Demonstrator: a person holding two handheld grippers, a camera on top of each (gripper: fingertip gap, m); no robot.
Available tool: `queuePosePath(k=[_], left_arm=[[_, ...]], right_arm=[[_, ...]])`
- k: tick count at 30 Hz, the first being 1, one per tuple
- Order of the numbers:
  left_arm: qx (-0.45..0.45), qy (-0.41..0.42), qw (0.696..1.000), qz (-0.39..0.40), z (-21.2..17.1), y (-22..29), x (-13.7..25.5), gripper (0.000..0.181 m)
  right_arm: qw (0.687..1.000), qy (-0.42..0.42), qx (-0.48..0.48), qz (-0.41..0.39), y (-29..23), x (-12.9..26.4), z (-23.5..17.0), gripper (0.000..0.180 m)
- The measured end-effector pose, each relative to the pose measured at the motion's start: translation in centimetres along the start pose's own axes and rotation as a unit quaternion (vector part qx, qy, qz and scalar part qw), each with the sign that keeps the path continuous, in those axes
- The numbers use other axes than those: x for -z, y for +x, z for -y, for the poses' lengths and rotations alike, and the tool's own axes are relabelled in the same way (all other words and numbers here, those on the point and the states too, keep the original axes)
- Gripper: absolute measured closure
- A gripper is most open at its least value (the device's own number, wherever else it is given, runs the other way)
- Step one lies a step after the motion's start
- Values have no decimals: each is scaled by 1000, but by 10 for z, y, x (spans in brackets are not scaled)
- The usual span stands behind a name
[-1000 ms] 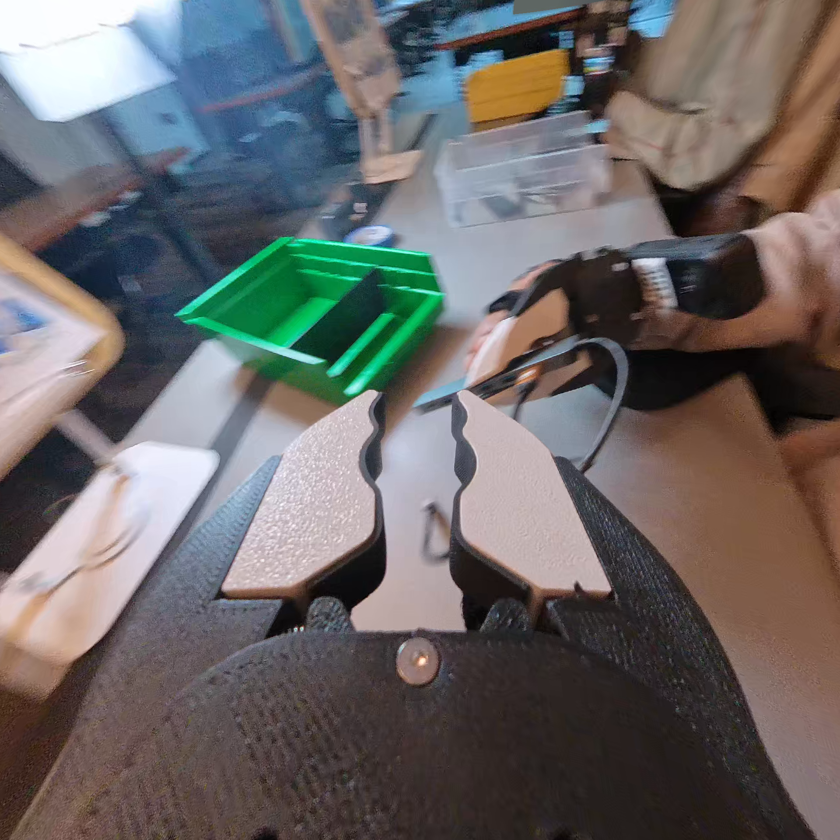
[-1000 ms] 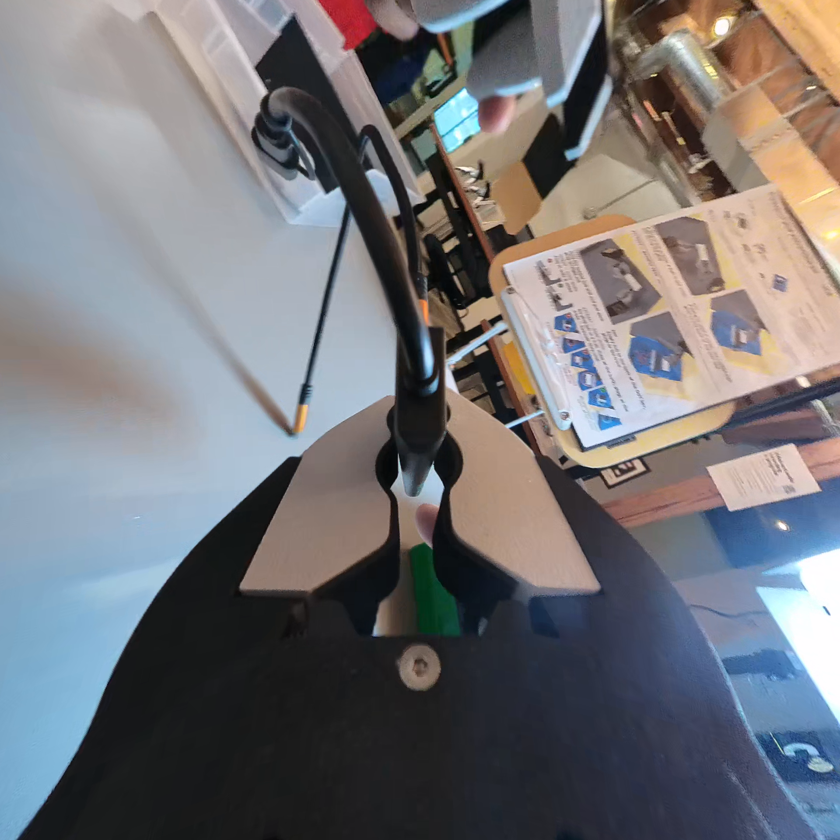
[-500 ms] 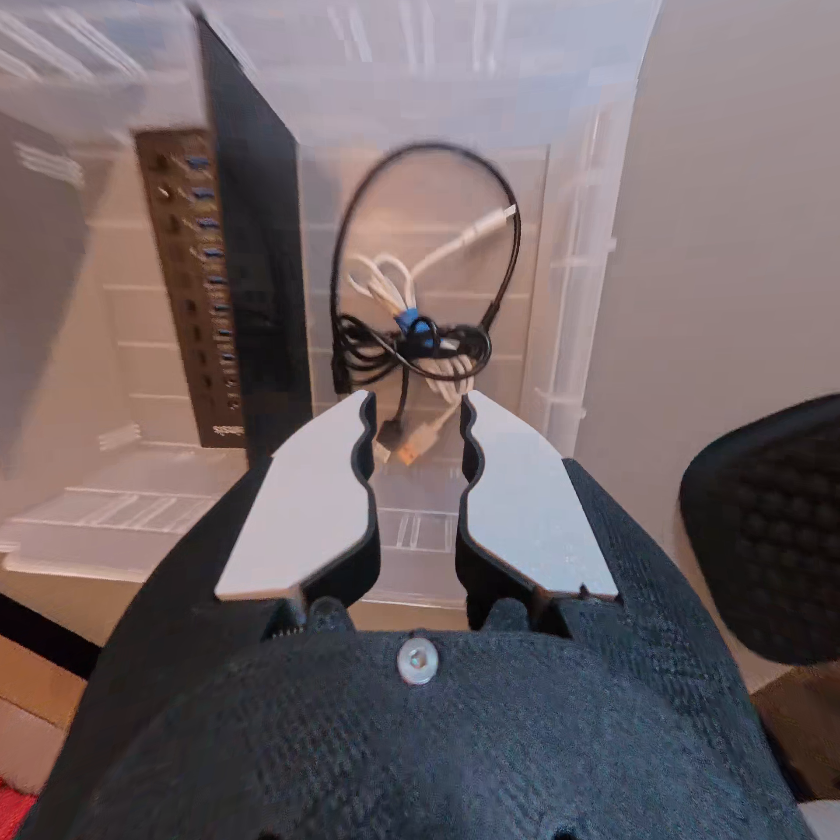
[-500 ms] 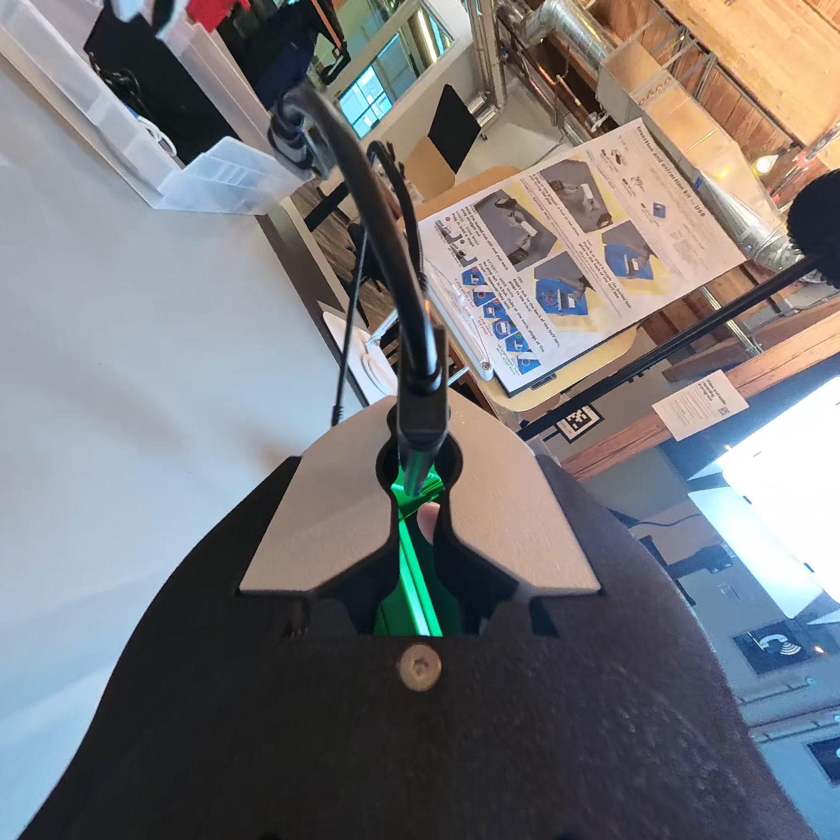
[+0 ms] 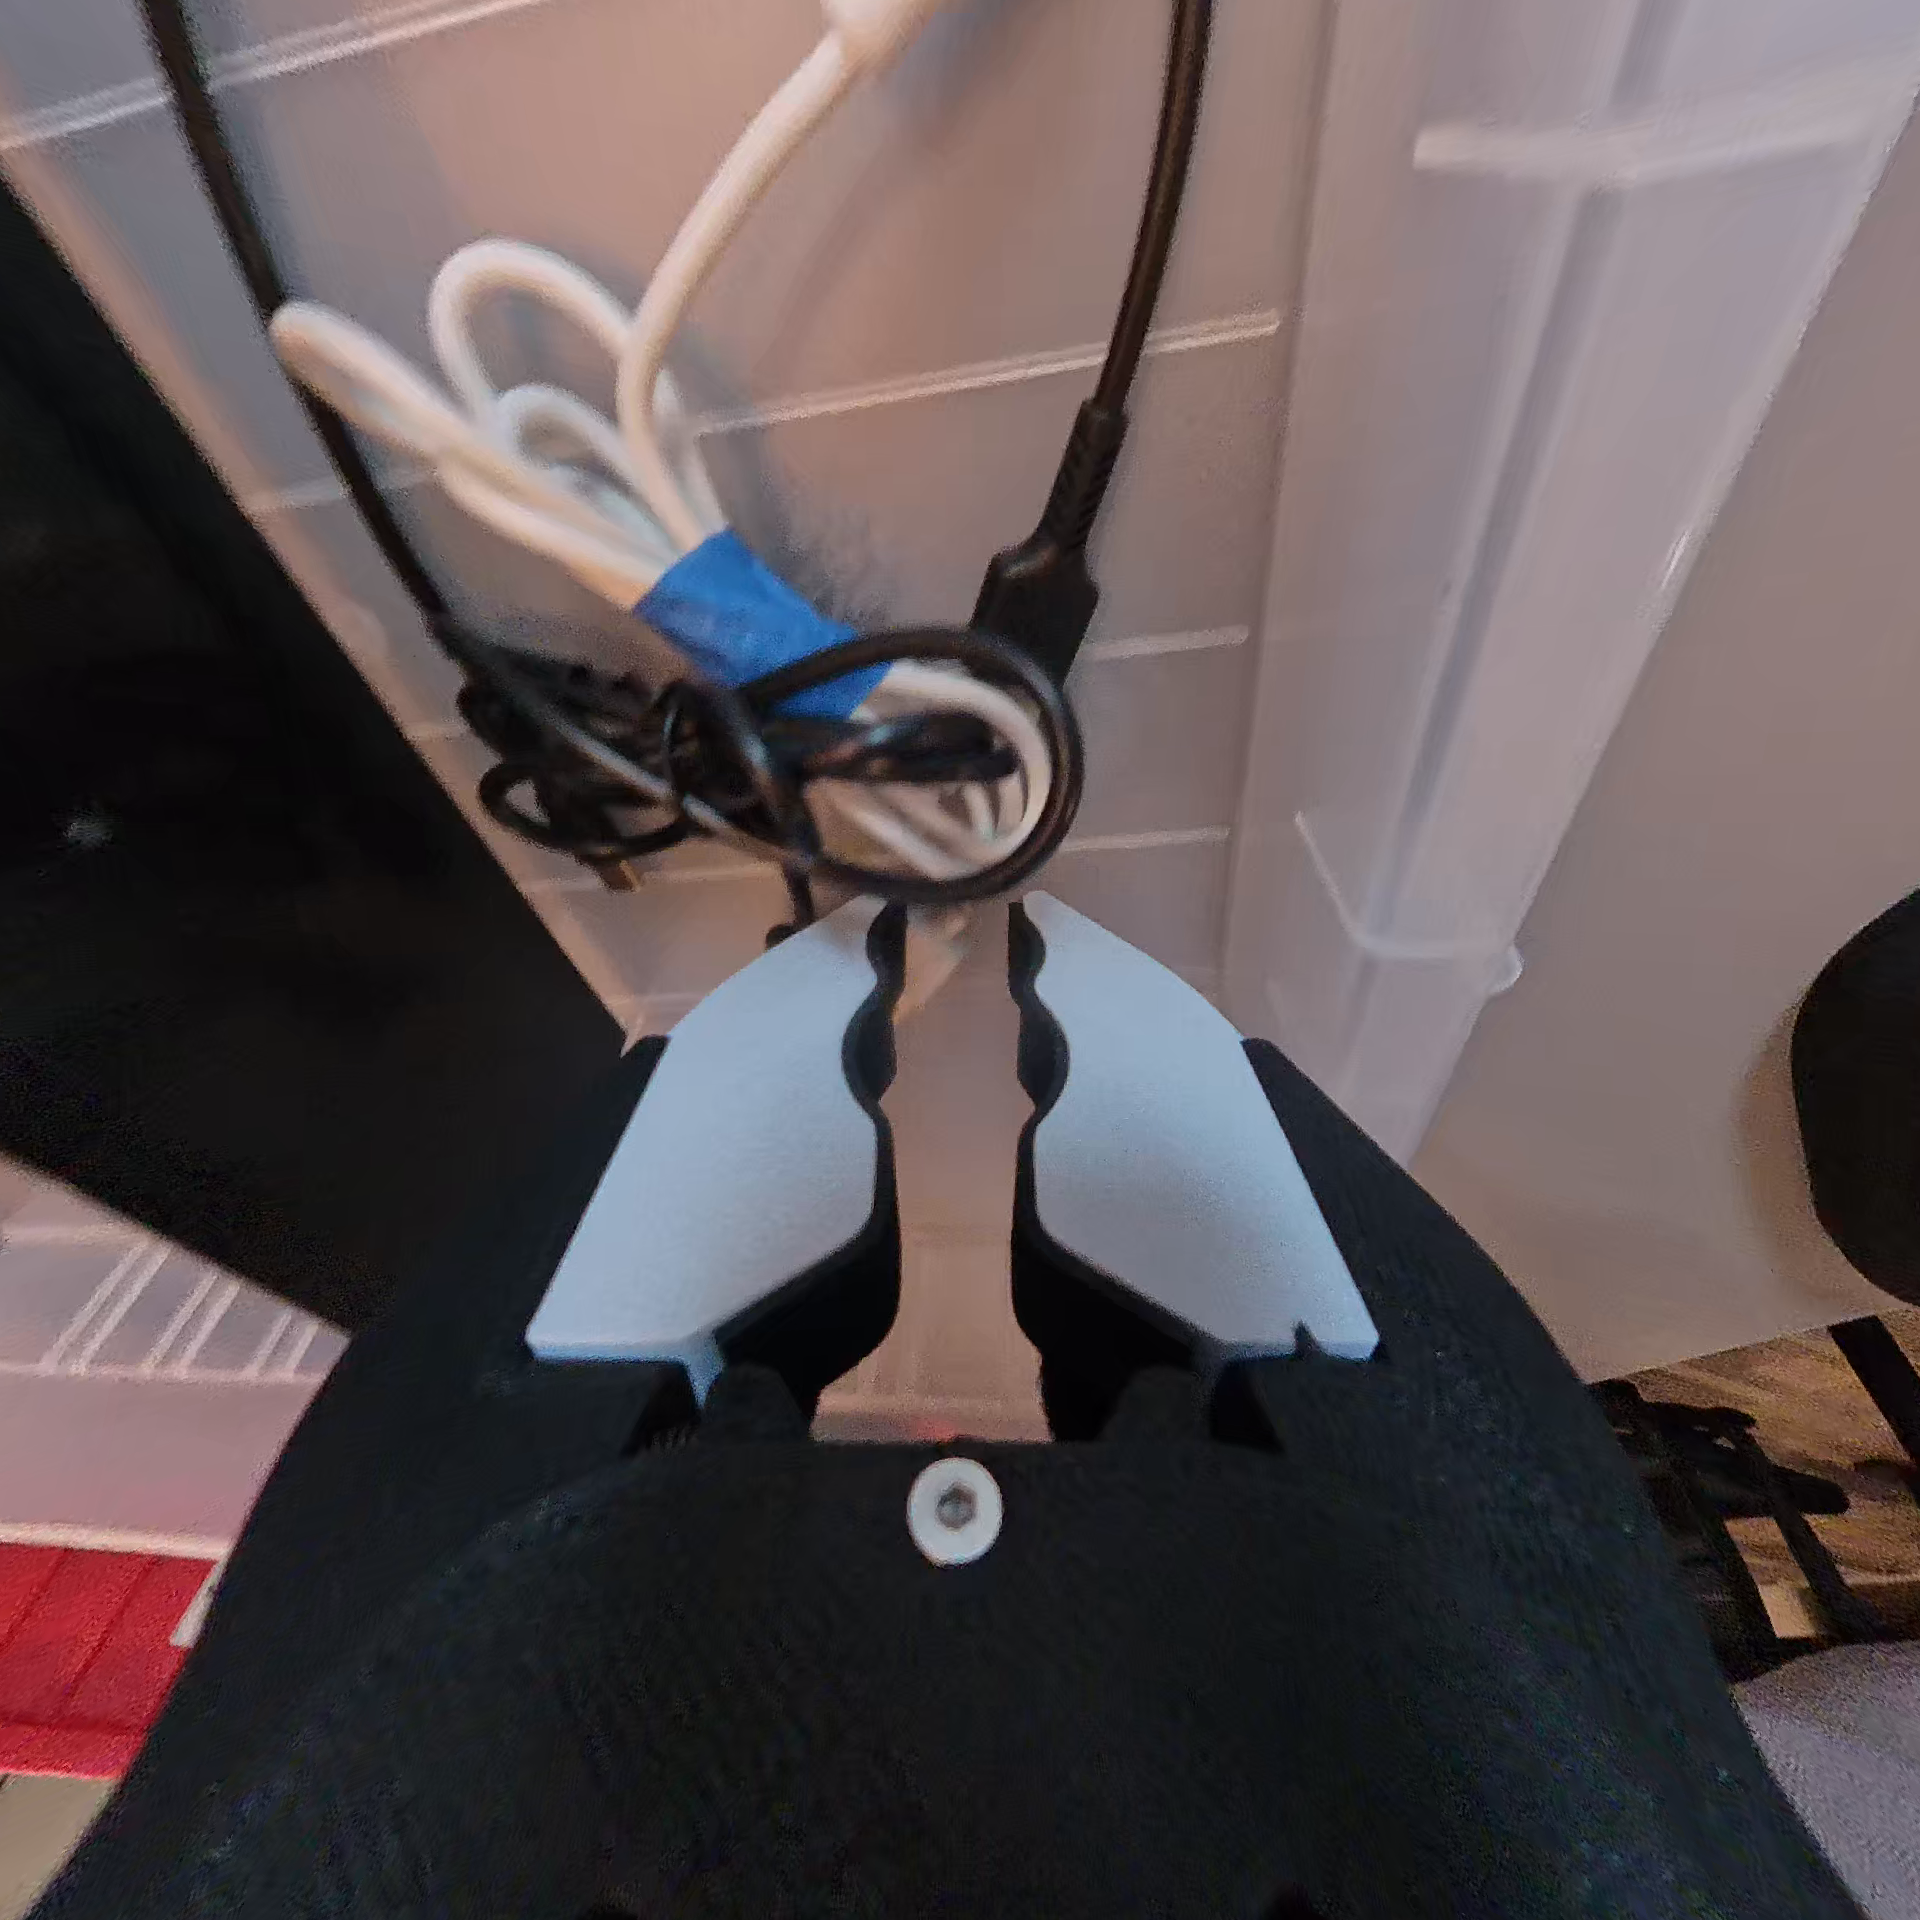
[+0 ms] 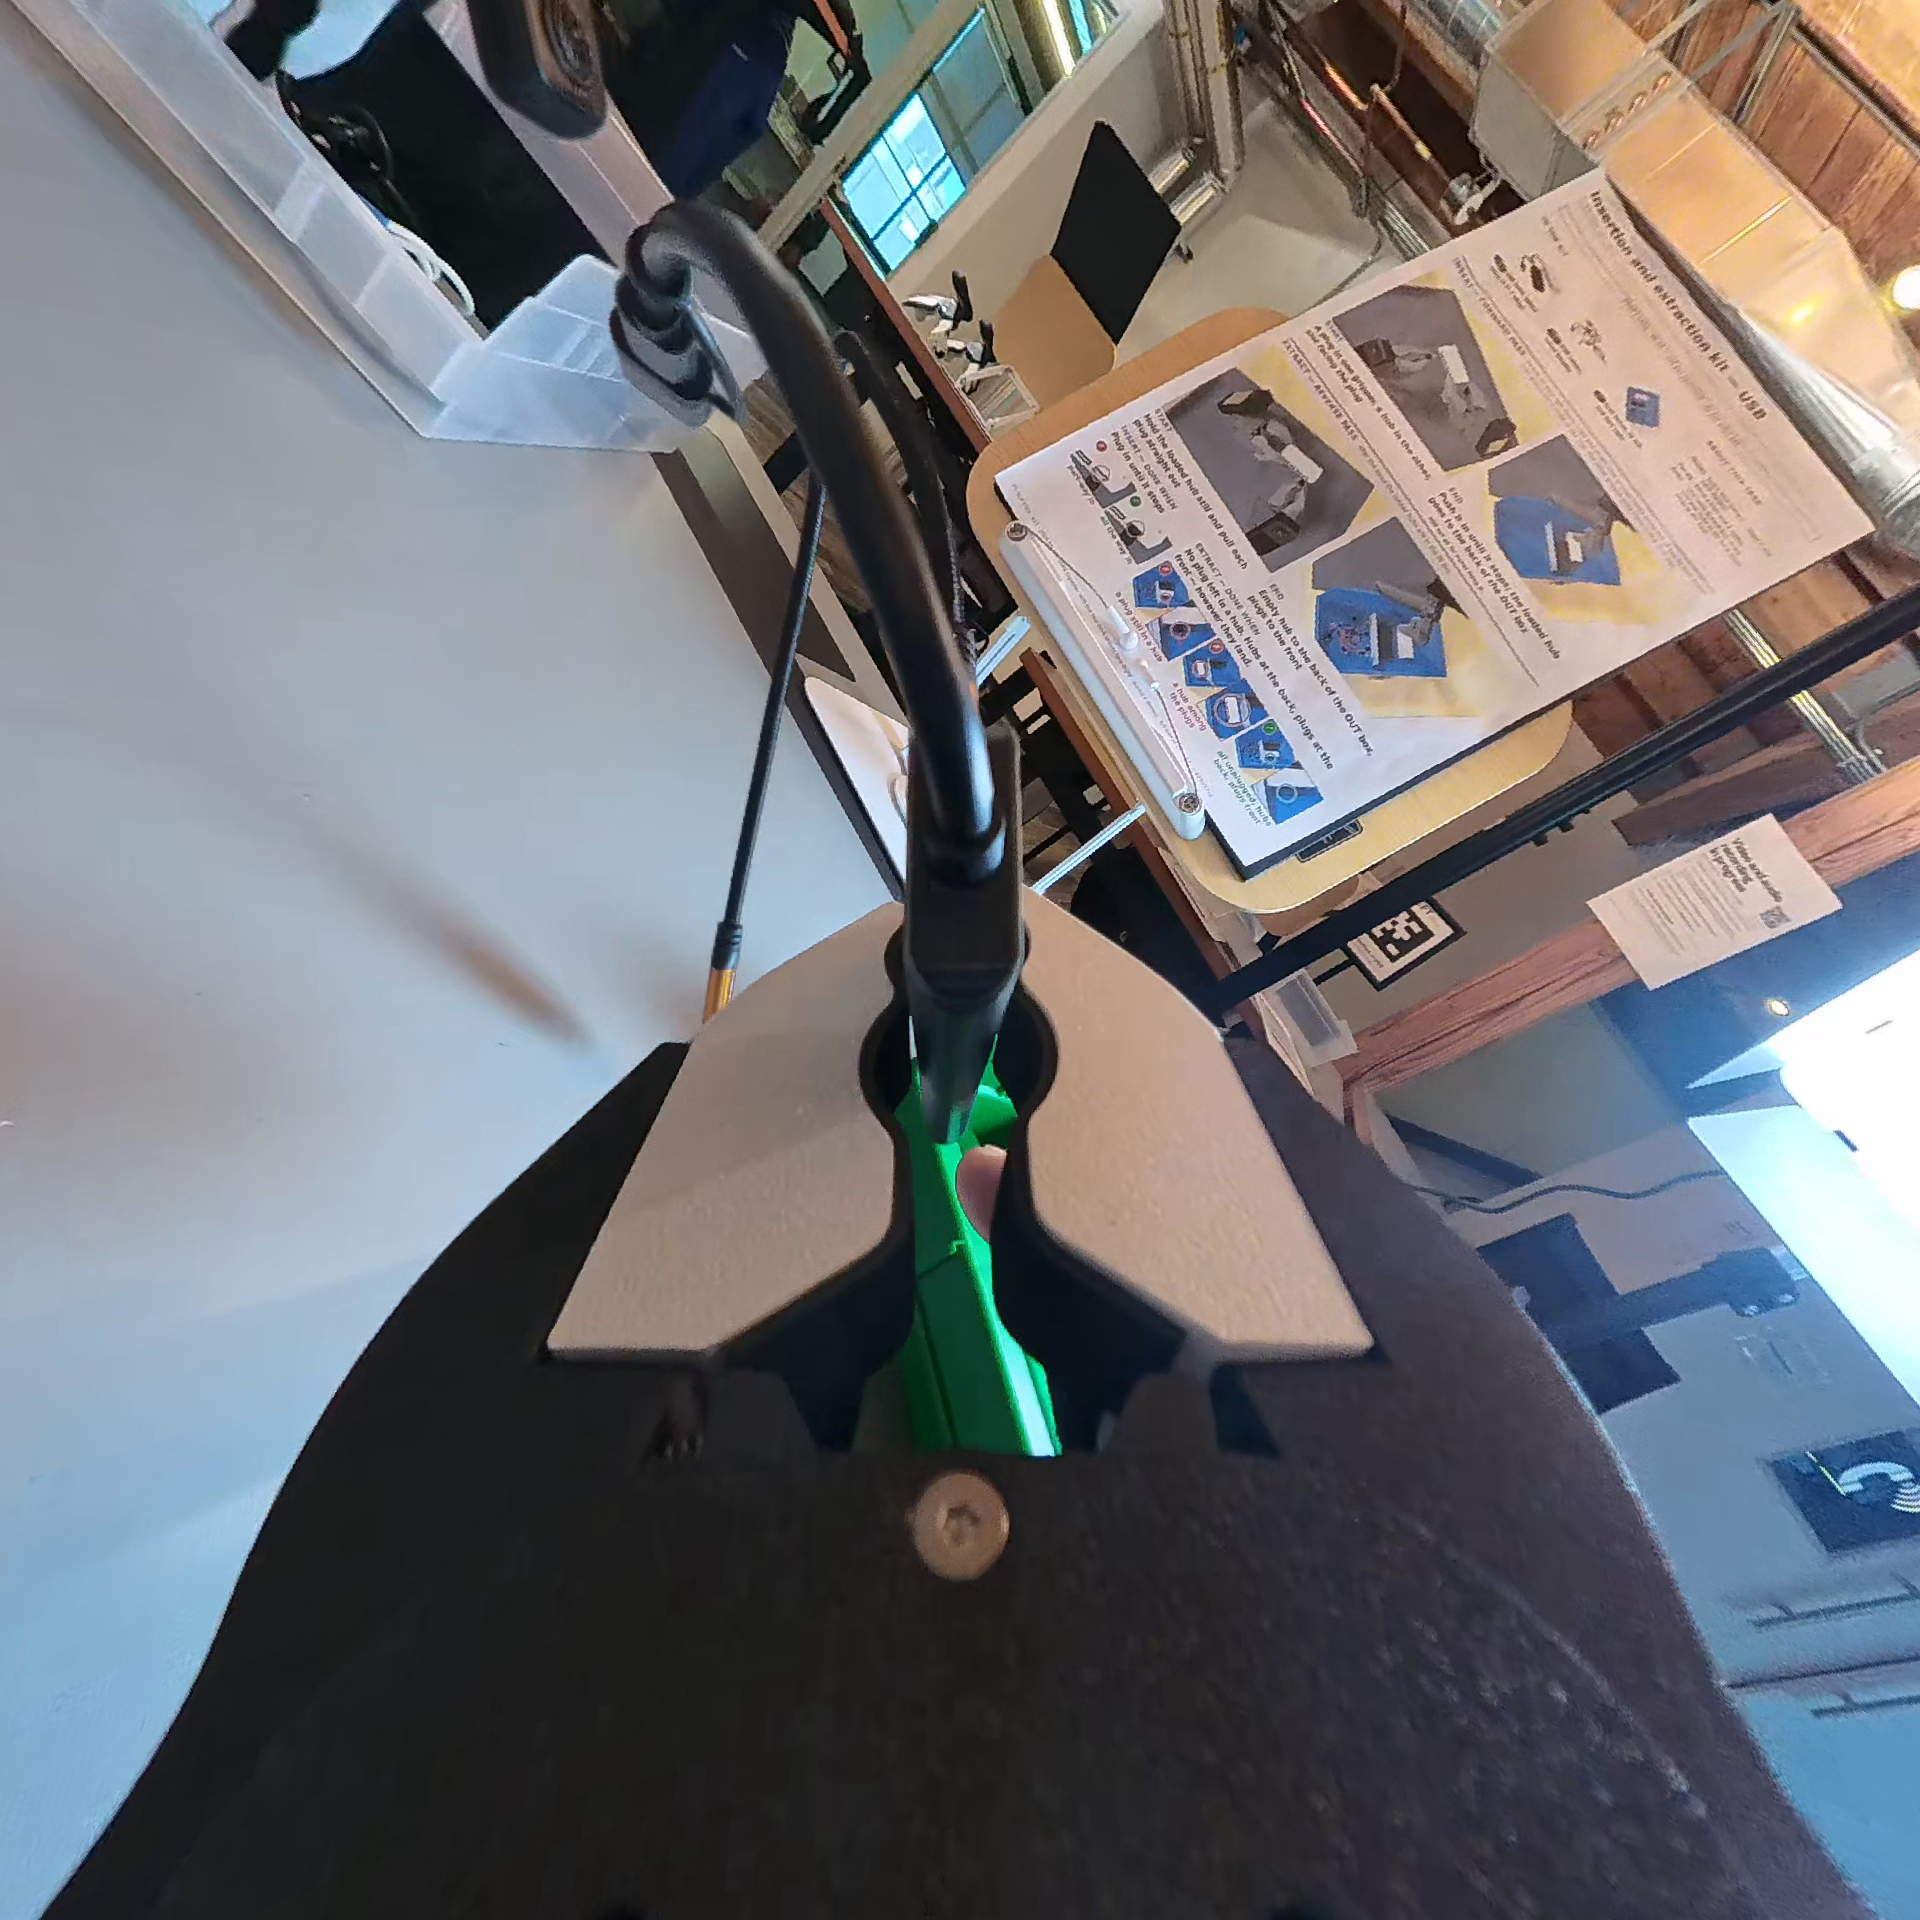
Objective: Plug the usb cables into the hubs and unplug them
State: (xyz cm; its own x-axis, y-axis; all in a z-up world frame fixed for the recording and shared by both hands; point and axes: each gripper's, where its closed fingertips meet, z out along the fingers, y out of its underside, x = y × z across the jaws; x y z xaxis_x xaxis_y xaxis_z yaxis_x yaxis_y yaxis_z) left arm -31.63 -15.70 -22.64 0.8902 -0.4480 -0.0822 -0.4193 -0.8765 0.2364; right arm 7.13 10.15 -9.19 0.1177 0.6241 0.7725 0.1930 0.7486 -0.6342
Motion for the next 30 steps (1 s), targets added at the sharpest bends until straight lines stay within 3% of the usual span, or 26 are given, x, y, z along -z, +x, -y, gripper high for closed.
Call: queuePosePath(k=[1,5,8,16,26,30], left_arm=[[-8,-12,1000,-1,1,1,-3,163],[-40,-37,999,2,2,-1,-4,168],[-46,5,999,-18,11,4,1,173],[-10,188,982,26,24,-15,89,174],[-38,226,972,56,28,-12,119,174],[-28,256,962,94,26,-25,150,174]], right_arm=[[1000,0,-1,0,0,0,0,168],[1000,-2,-2,1,1,1,-2,168],[1000,-1,-3,-2,4,3,-2,168],[1000,-3,-12,-7,10,4,-6,168],[1000,-10,-9,-4,6,2,-7,168],[1000,-14,-10,-2,6,1,-11,168]])
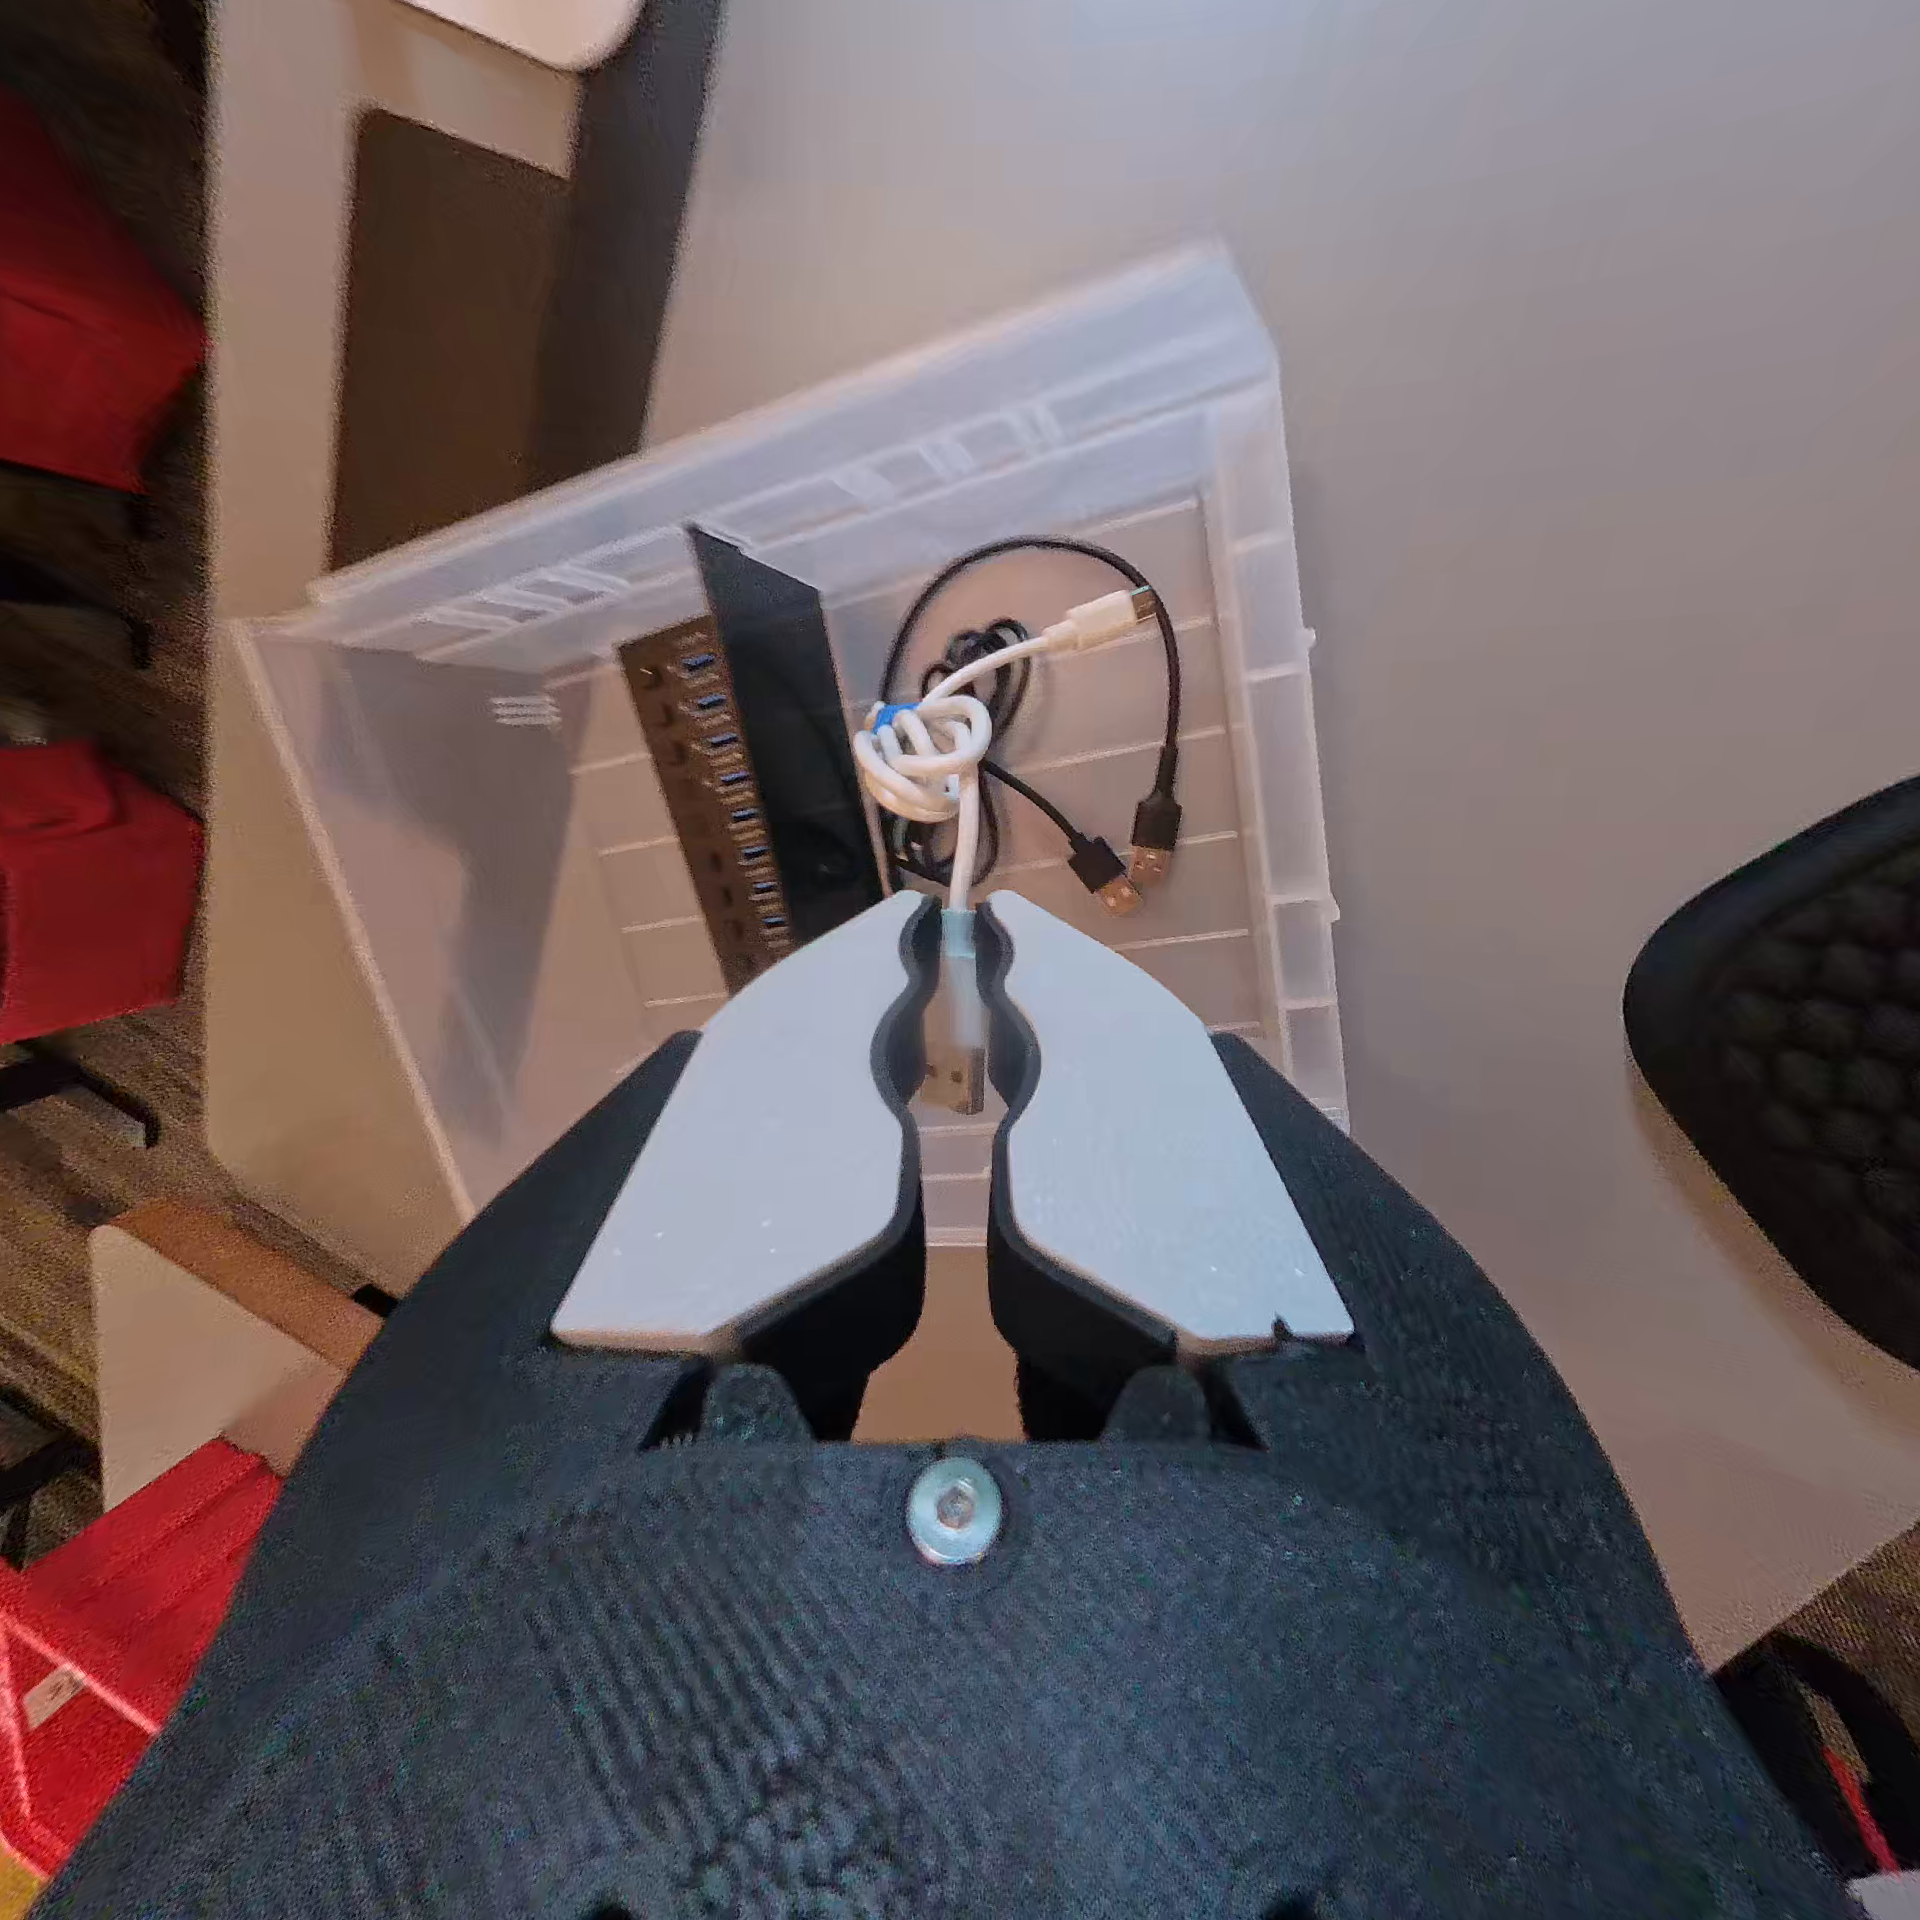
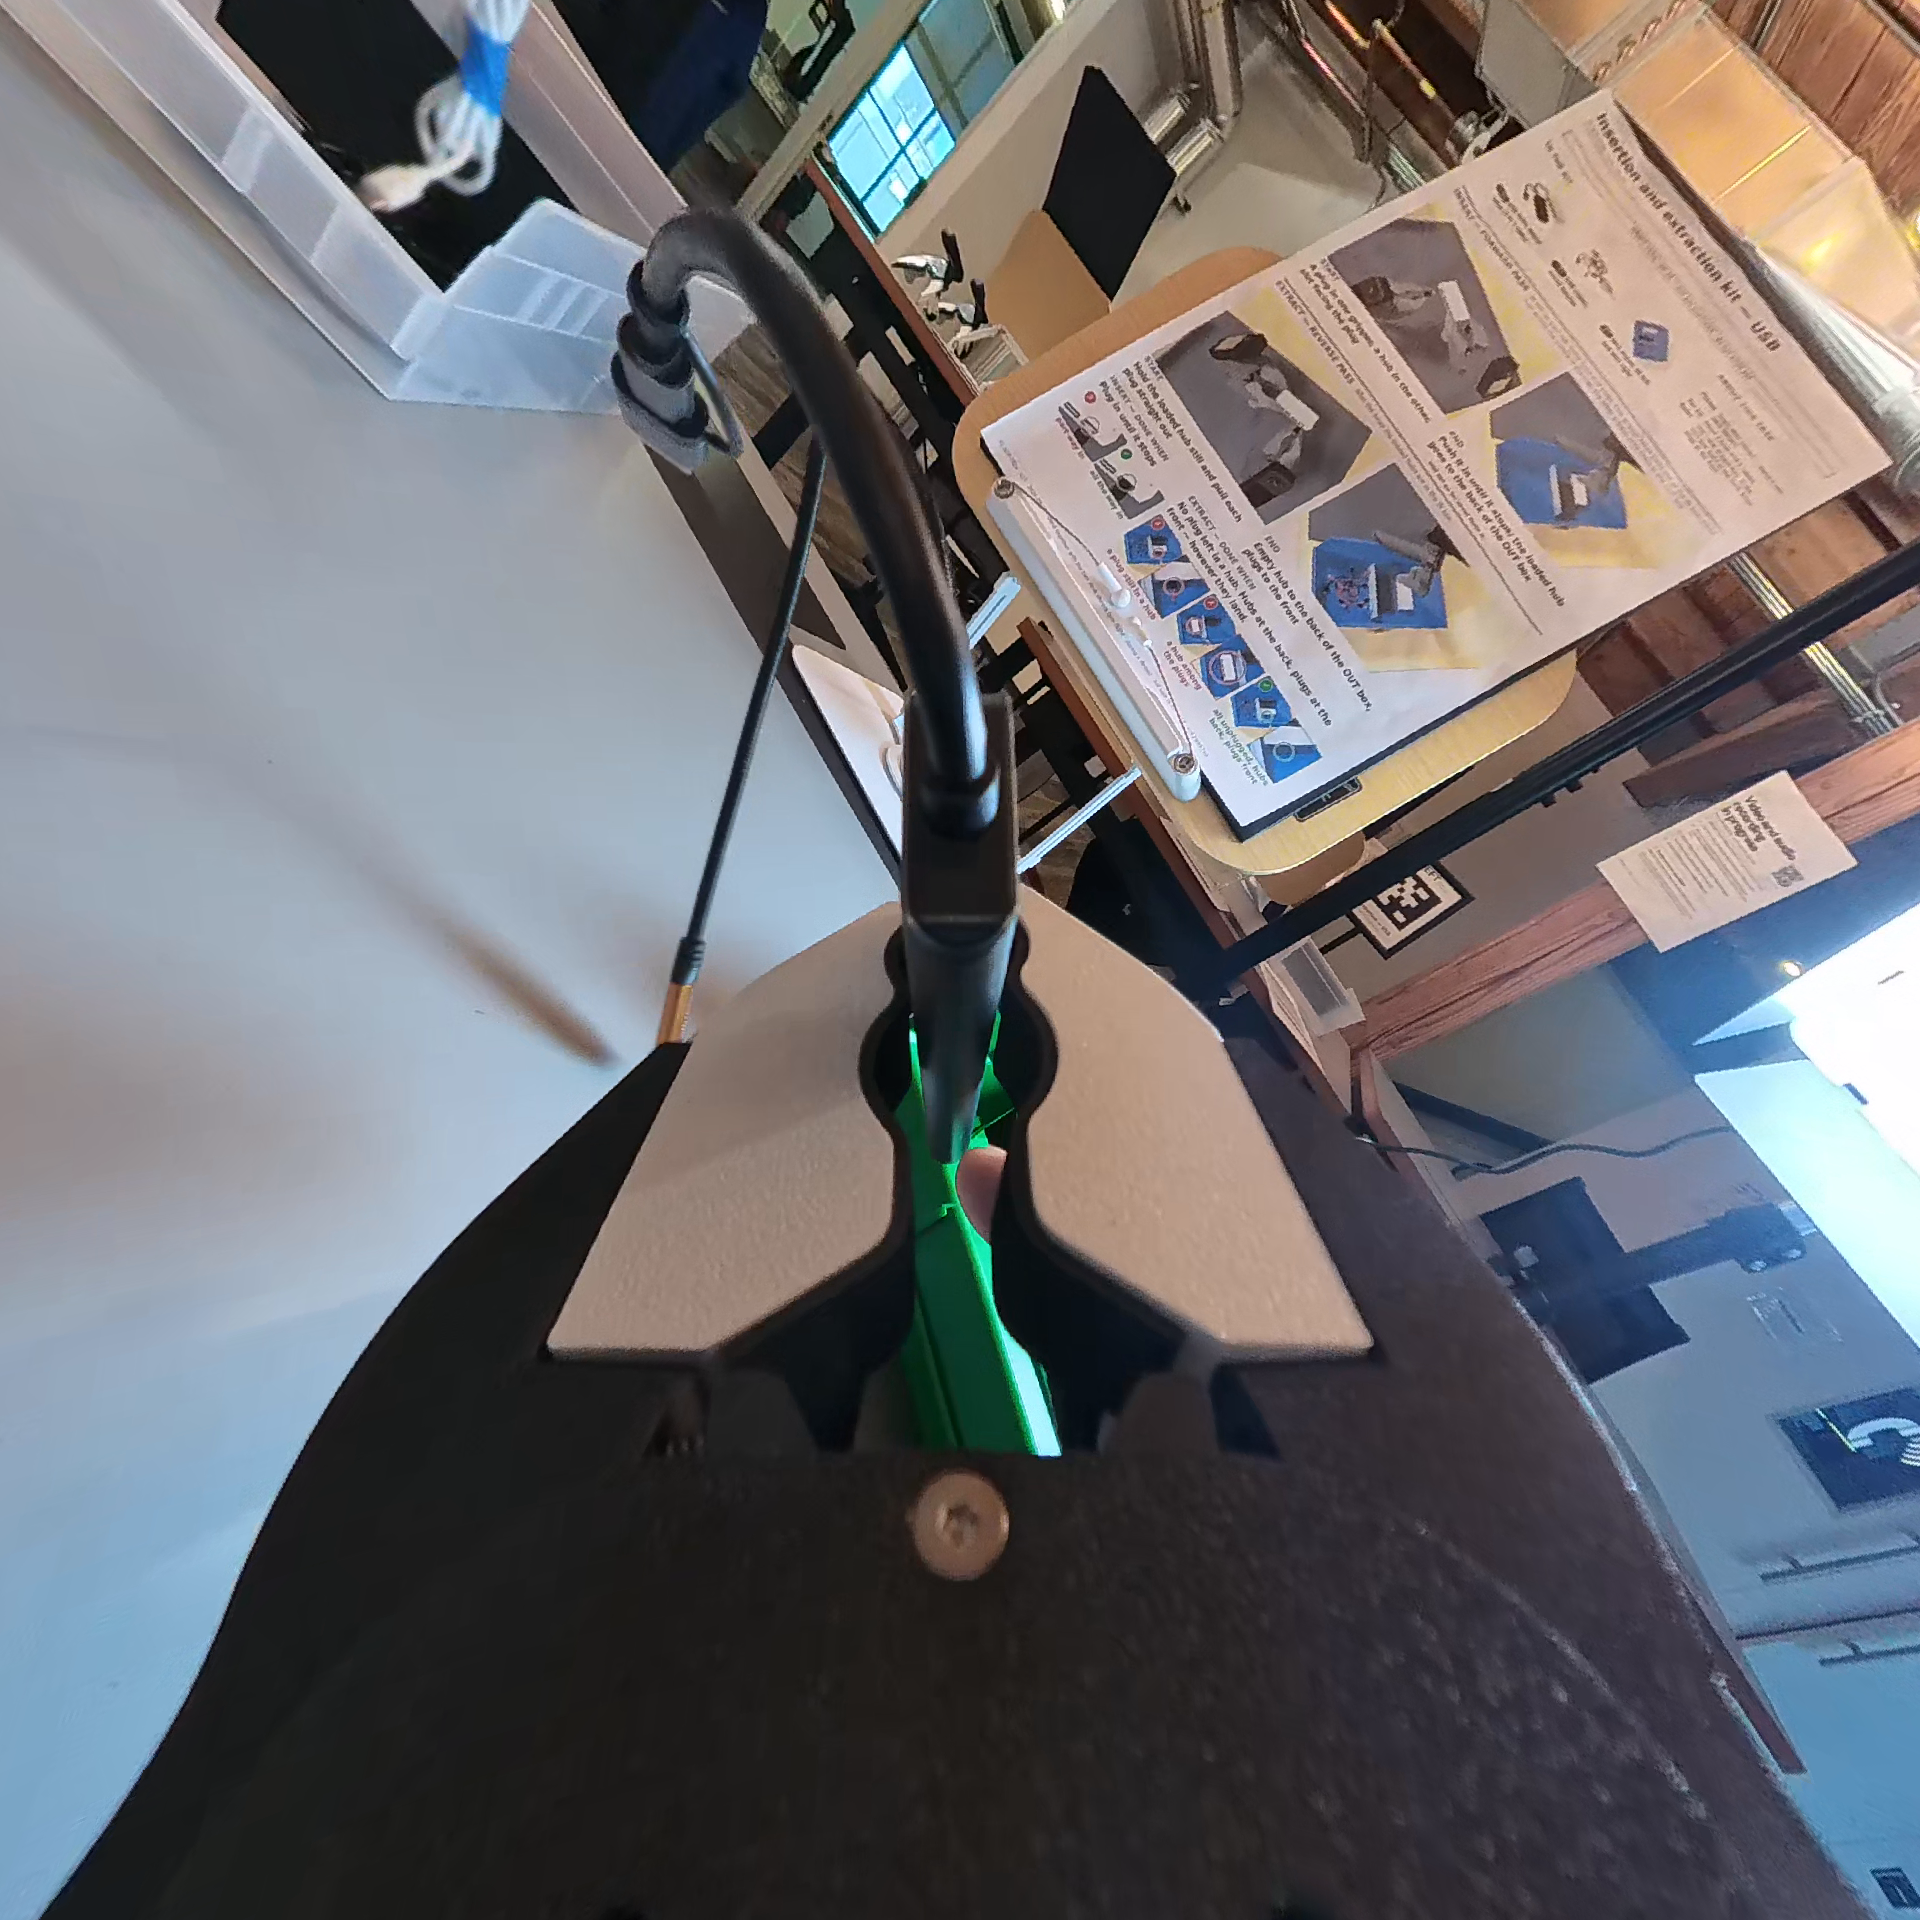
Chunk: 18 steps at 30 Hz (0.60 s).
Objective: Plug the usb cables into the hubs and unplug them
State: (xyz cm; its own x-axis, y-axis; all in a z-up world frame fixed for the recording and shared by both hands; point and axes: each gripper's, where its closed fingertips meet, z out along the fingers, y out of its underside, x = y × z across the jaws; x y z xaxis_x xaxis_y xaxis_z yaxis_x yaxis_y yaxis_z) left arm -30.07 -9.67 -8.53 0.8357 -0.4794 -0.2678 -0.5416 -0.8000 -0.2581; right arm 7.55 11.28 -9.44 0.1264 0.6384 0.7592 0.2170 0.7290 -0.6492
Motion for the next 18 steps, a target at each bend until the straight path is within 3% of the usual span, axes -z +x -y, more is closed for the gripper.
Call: queuePosePath(k=[4,9,12,16,18], left_arm=[[12,106,994,31,34,-9,49,174],[-22,261,965,-5,102,44,72,174],[-47,307,949,-54,135,105,40,174],[-109,276,949,-108,148,195,-42,174],[-154,268,942,-132,151,226,-61,174]], right_arm=[[1000,2,0,-2,2,1,0,168],[1000,5,7,-4,2,2,3,168],[1000,5,10,-10,4,3,4,168],[1000,1,4,-19,10,6,0,168],[1000,-3,-1,-20,12,6,-4,168]])
